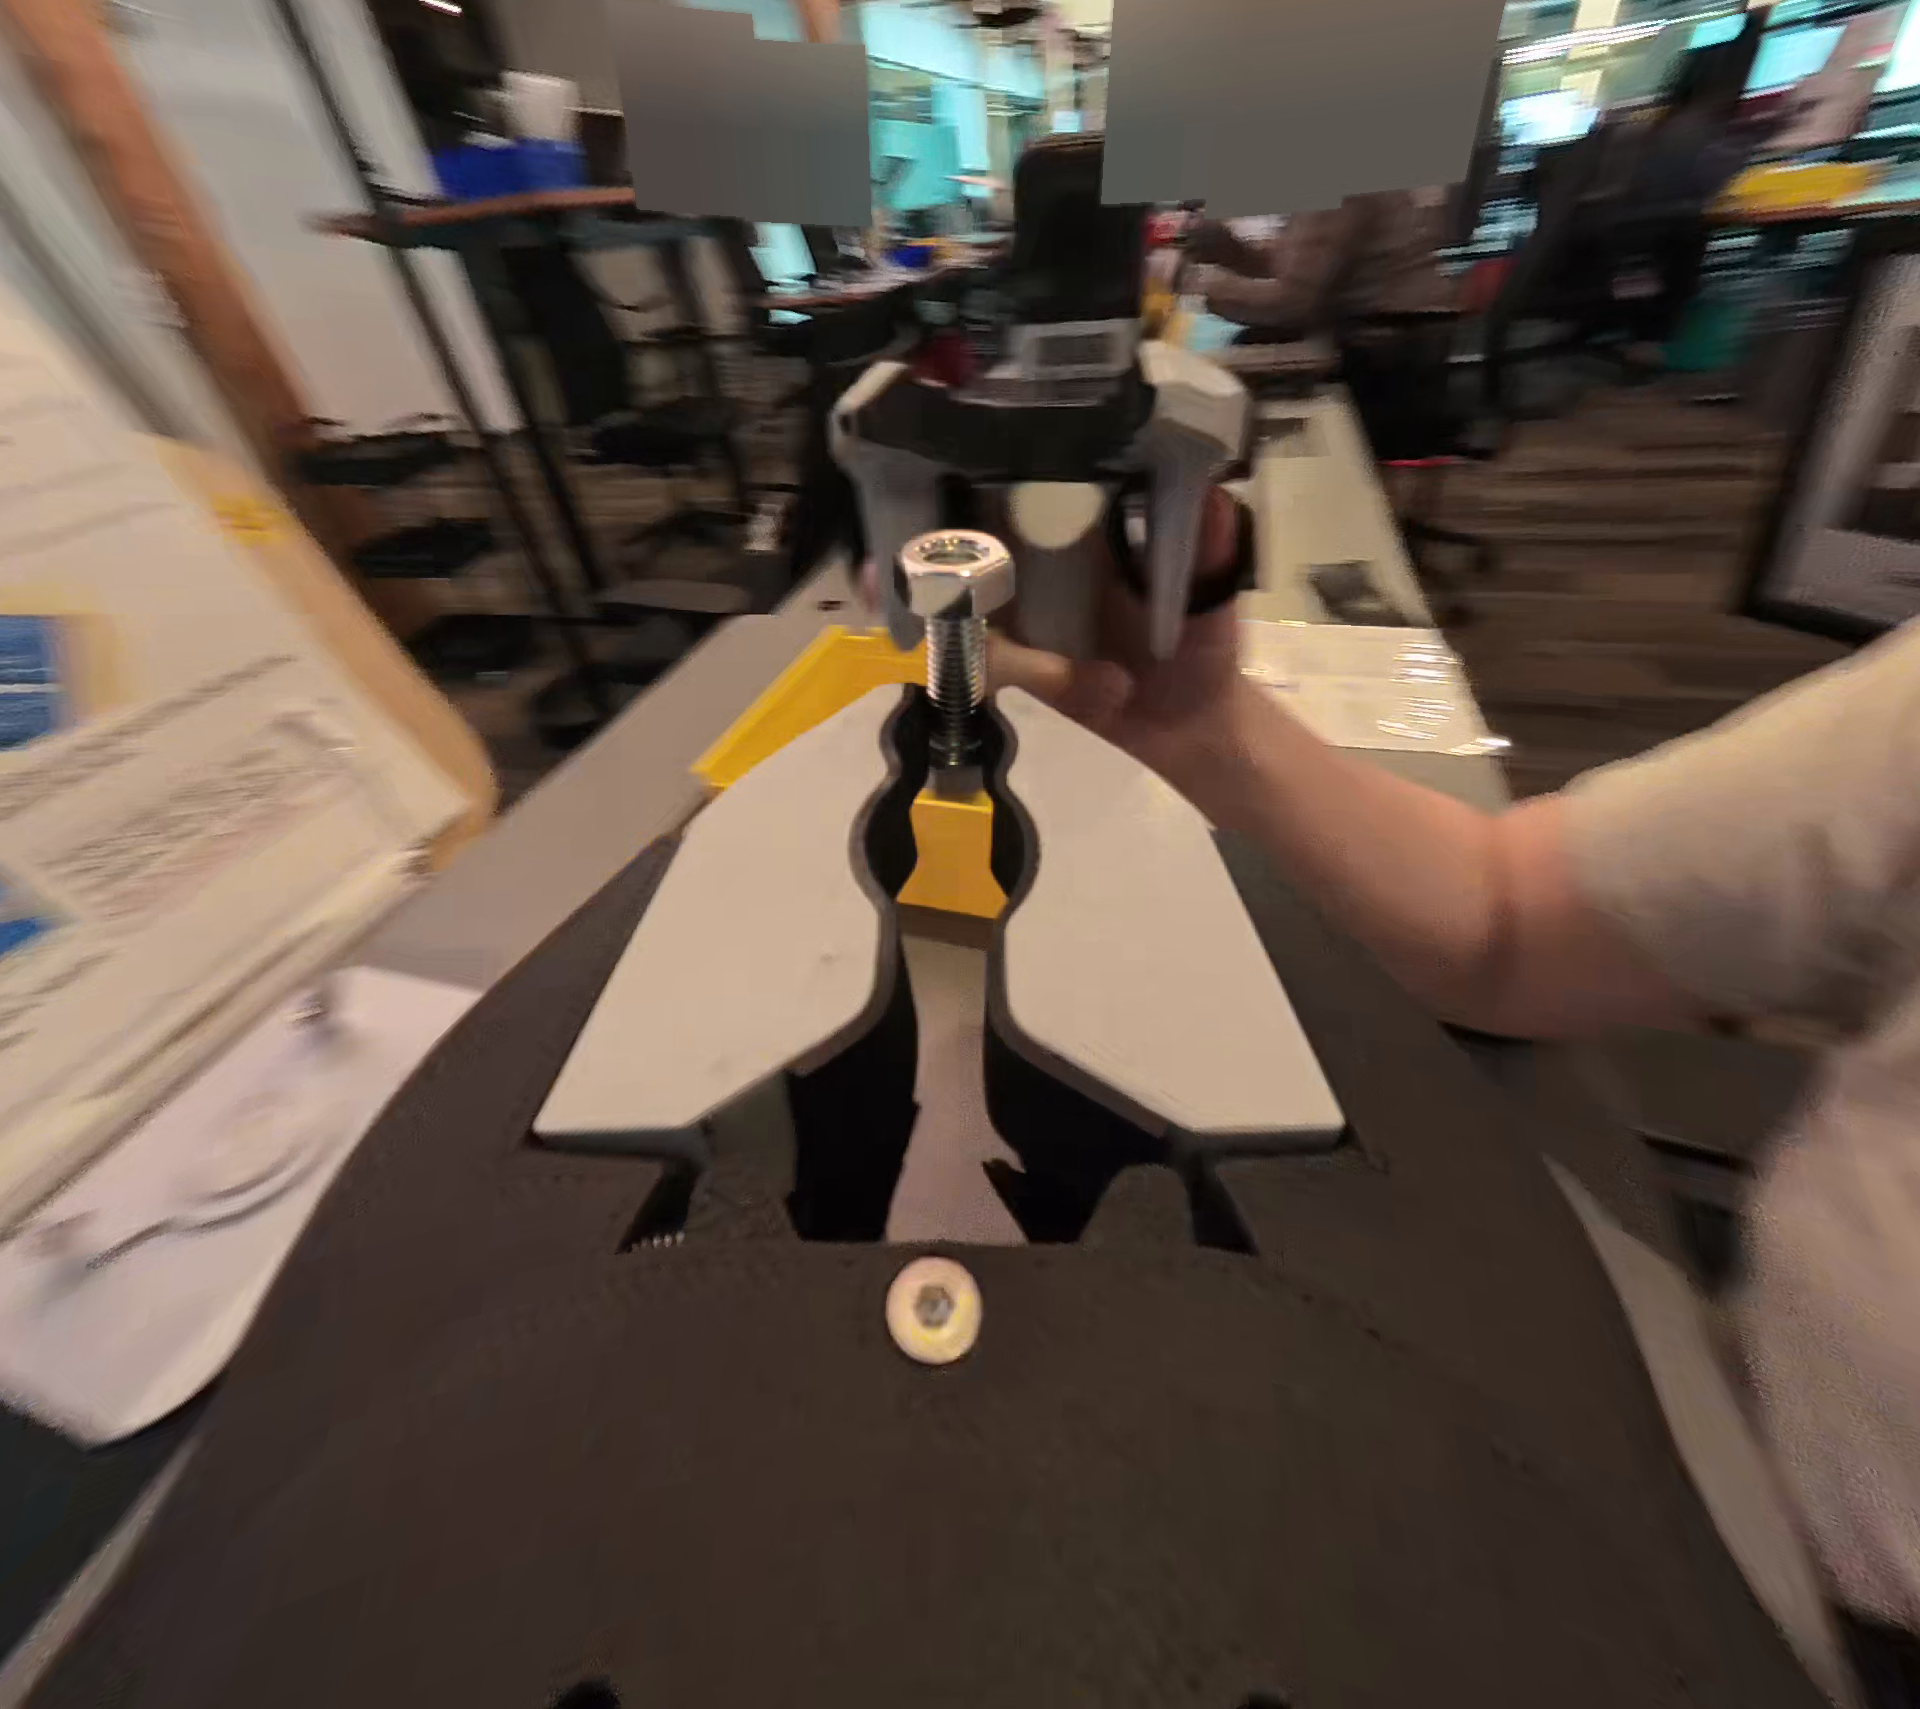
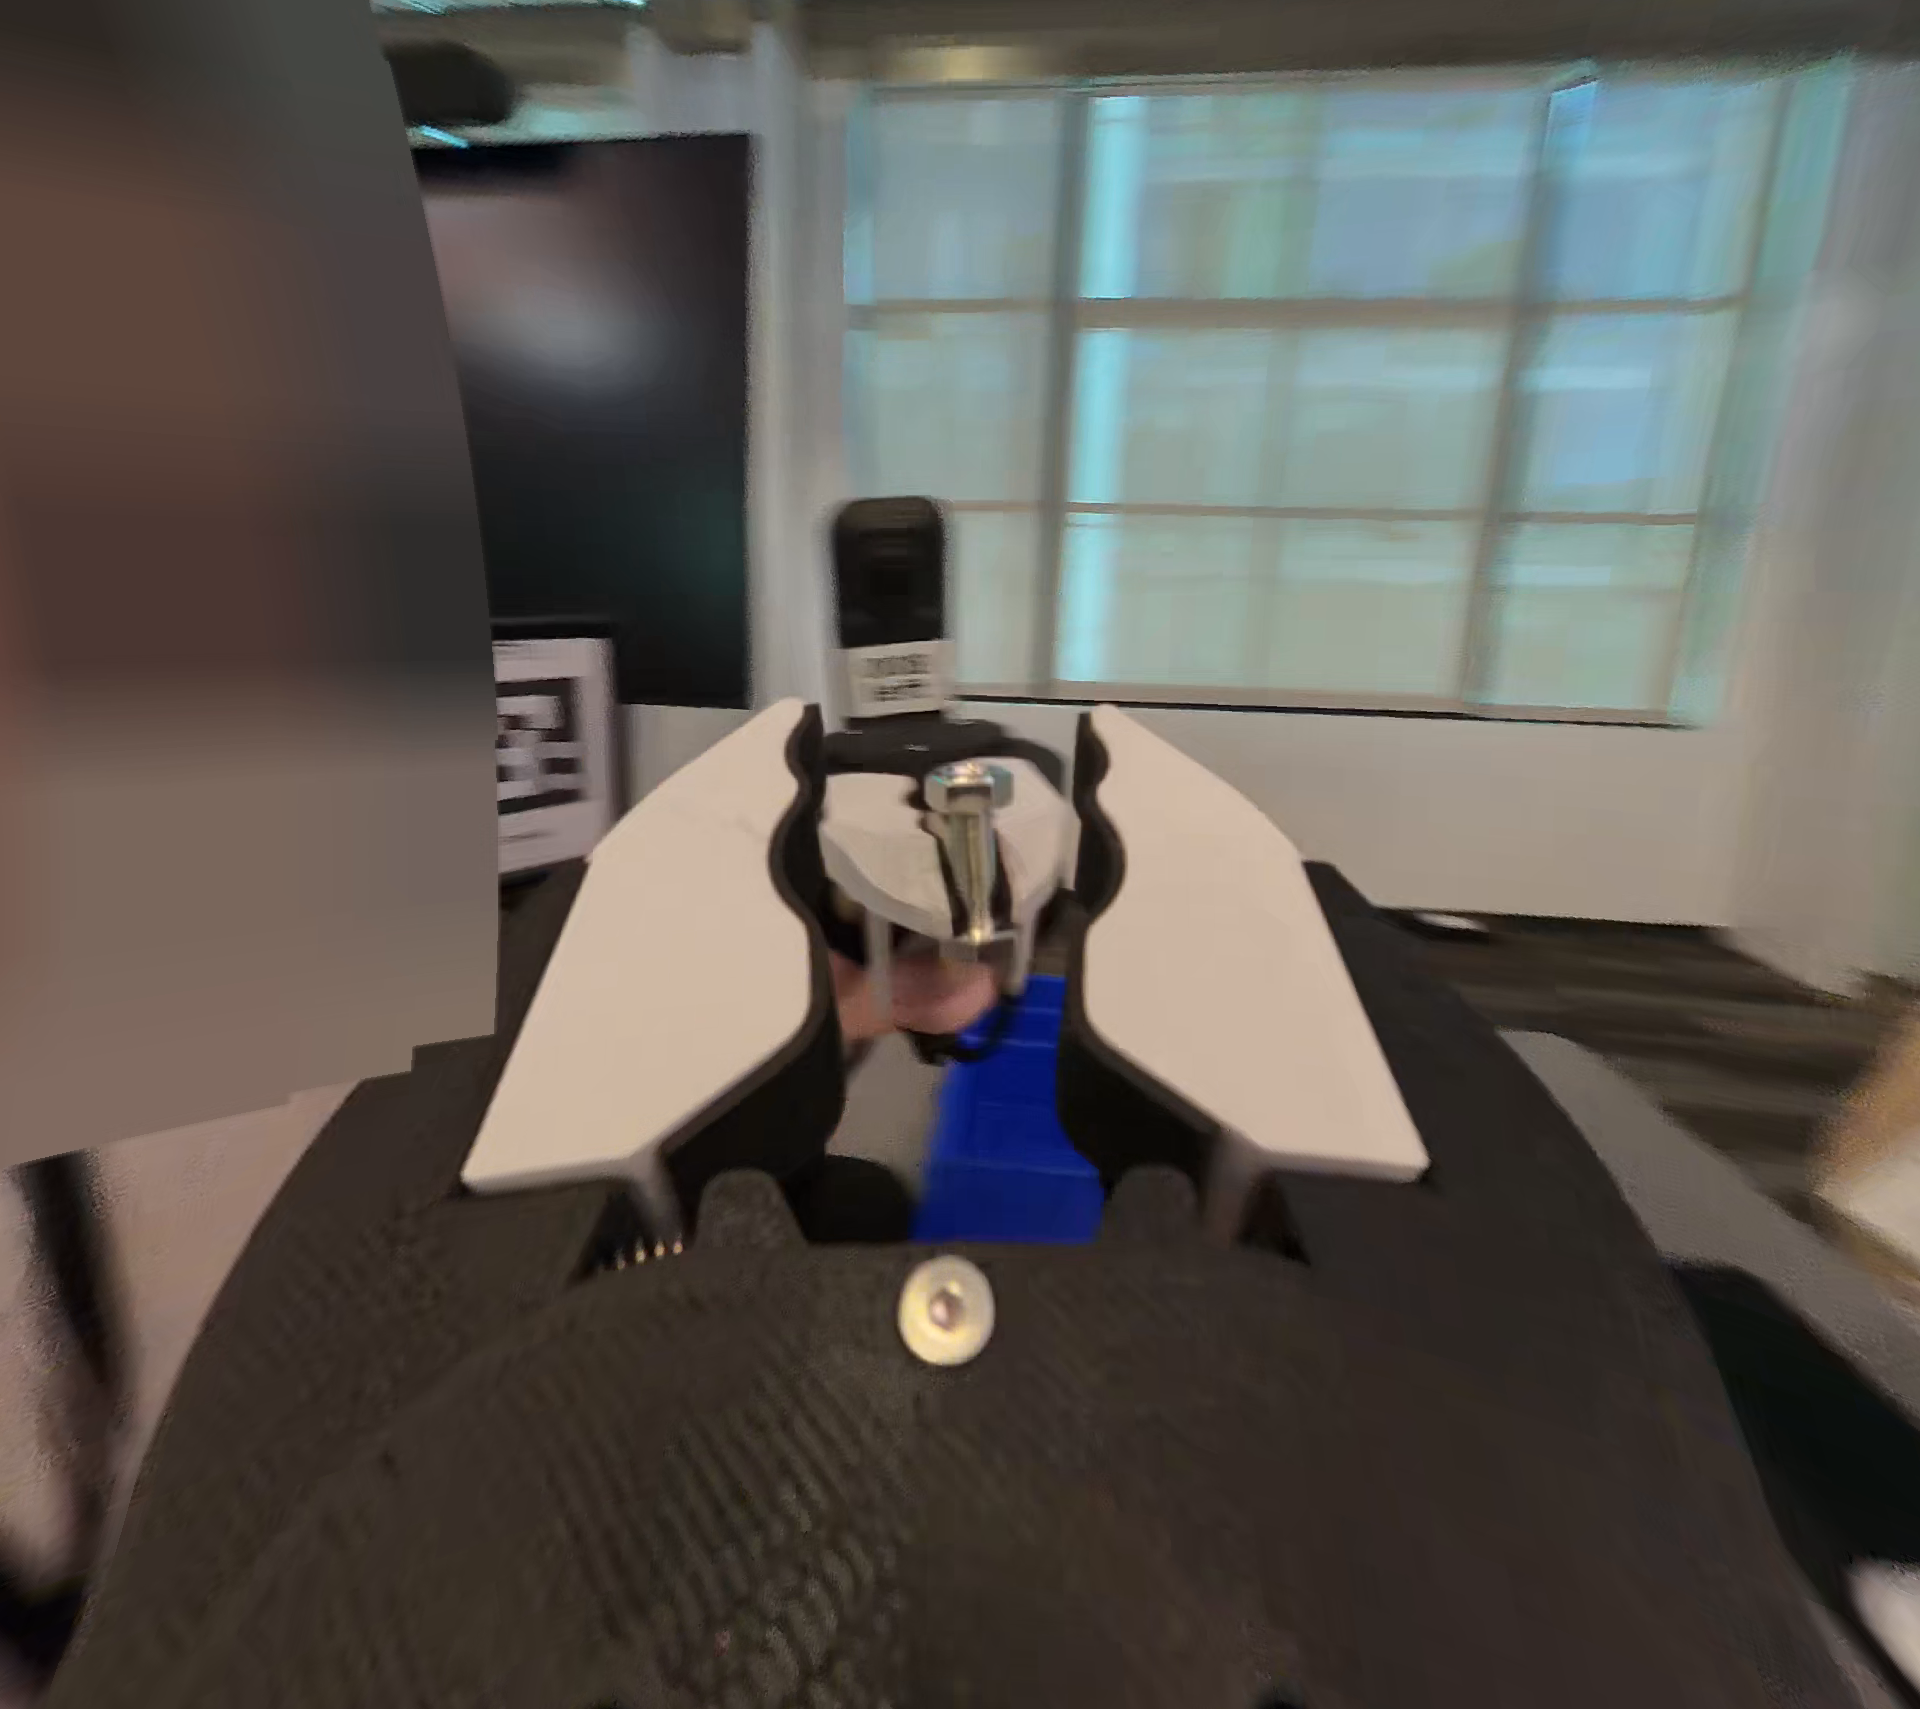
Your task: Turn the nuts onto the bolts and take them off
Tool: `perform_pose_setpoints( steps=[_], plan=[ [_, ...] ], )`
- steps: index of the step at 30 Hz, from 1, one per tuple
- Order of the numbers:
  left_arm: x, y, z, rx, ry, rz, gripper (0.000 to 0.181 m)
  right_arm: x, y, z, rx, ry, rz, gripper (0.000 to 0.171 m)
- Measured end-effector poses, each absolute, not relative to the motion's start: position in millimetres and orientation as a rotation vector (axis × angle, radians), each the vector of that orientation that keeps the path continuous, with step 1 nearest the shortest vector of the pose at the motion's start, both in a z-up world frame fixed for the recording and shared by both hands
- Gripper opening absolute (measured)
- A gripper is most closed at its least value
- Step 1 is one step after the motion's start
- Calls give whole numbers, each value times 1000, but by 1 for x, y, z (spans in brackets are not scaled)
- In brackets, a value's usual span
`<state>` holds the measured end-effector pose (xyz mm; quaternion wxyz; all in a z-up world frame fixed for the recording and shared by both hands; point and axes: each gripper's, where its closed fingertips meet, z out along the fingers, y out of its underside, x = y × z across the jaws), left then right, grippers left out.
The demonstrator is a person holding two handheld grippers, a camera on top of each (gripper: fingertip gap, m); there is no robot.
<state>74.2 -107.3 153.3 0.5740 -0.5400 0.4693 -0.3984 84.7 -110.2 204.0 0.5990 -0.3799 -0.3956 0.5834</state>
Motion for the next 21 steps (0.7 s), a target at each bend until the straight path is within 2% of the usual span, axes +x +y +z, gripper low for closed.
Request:
perform_pose_setpoints(
  steps=[4,8,10,14,18,21],
  plan=[
    [59,-80,159,-1271,931,-589,9,75,-87,195,-1026,-835,962,46],
    [61,-78,156,-1267,932,-419,9,61,-88,189,-1051,-838,822,43],
    [65,-81,154,-1266,951,-406,9,59,-89,187,-1051,-851,798,35],
    [73,-87,151,-1270,992,-458,9,56,-93,181,-1067,-933,827,18],
    [79,-101,148,-1273,1084,-601,9,58,-107,178,-1055,-1061,962,19],
    [87,-138,150,-1208,1248,-908,9,68,-142,181,-921,-1223,1317,19]
  ],
)
